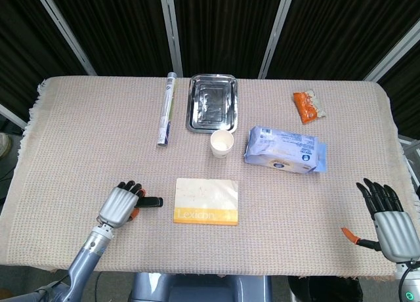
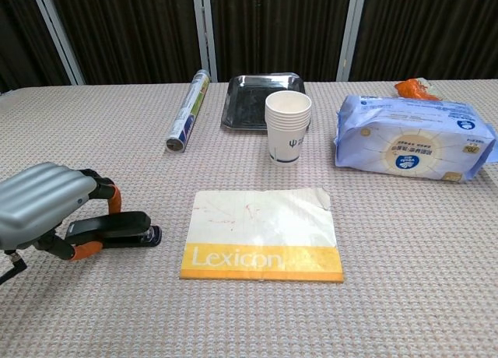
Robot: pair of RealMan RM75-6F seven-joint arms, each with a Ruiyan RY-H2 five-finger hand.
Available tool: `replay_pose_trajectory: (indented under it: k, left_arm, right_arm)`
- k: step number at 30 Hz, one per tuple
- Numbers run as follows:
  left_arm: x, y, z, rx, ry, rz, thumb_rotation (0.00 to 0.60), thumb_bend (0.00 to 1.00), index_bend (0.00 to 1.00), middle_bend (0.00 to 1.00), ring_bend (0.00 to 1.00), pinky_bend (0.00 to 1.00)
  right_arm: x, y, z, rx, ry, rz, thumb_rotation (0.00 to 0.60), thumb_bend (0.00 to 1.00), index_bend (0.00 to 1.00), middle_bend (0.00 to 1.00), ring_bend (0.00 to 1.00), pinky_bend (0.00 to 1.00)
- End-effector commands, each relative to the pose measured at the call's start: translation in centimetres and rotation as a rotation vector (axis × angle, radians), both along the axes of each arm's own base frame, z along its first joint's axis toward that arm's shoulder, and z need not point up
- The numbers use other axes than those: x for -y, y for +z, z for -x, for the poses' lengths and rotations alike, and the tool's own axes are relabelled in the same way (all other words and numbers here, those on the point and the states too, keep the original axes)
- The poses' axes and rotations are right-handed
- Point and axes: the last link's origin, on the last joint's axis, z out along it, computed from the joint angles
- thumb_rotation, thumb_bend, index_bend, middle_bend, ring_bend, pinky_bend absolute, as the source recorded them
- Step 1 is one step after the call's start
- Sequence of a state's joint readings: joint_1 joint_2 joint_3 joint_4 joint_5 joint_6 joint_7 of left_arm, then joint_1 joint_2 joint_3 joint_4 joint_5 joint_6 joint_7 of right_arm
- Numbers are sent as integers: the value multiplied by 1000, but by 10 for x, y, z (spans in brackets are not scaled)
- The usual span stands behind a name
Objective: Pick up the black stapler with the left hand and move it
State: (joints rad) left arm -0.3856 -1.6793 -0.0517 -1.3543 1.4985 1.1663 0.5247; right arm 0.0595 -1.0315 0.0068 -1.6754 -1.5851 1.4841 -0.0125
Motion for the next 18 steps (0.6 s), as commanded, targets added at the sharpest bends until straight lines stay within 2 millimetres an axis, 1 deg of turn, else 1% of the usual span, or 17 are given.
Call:
replay_pose_trajectory:
  k: [1,3,6,8,12,16,18]
  left_arm:
    - [-1,-4,-1,-2,-4,-1,600,341,547,373,299,442]
    - [-2,-5,-1,1,3,1,600,399,609,398,326,467]
    - [-3,-4,-4,13,-3,-15,600,450,656,429,358,493]
    - [-3,-3,-6,16,-12,-27,600,465,677,444,372,504]
    - [2,3,-12,41,-35,-40,600,465,688,454,380,510]
    - [15,14,-26,78,-92,-24,600,456,688,453,380,510]
    - [17,17,-34,82,-116,-25,600,453,688,453,381,510]
  right_arm:
    - [0,0,0,-1,1,0,399,176,0,0,0,0]
    - [0,0,0,-2,1,0,395,177,0,0,0,0]
    - [-1,-1,0,-2,0,-2,391,176,0,0,0,0]
    - [-1,-1,-1,-2,0,-1,389,176,0,0,0,0]
    - [-1,0,0,-2,-2,3,391,176,0,0,0,0]
    - [0,-1,0,-3,-3,0,391,176,0,0,0,0]
    - [-1,-2,0,-6,-4,-5,392,176,0,0,0,0]
